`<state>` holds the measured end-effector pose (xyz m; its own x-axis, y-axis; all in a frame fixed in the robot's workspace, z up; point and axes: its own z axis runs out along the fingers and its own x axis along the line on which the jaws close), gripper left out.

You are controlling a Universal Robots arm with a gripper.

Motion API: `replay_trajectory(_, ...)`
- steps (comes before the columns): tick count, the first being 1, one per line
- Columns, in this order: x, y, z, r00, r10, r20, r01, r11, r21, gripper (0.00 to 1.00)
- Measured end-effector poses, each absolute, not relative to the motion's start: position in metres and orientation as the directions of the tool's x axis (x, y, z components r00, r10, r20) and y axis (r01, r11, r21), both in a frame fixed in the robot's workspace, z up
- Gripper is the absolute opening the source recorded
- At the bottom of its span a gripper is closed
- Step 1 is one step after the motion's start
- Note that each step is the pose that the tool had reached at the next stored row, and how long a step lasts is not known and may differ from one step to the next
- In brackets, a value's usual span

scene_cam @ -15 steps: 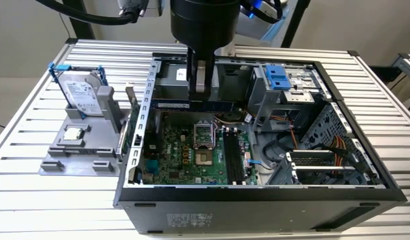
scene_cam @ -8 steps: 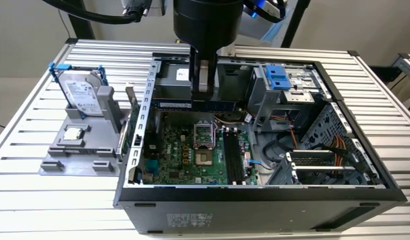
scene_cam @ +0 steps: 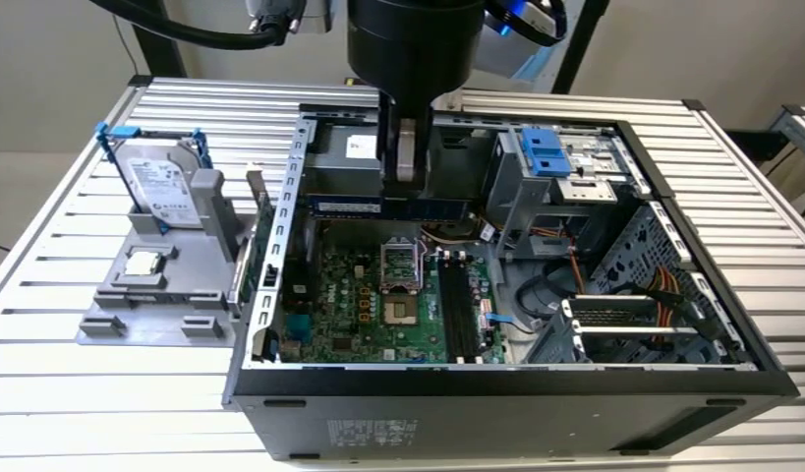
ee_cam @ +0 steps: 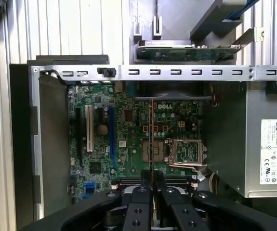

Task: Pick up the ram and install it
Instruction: 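Pick up the ram and move it above insertion slot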

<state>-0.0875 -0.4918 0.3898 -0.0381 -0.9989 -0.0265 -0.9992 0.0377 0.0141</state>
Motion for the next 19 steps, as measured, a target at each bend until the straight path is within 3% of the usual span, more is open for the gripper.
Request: replay_trajectory(19, -0.075, -0.492, 0.390, -0.038, -0.999, -0.026, -0.999, 0.038, 0.014, 0.00)
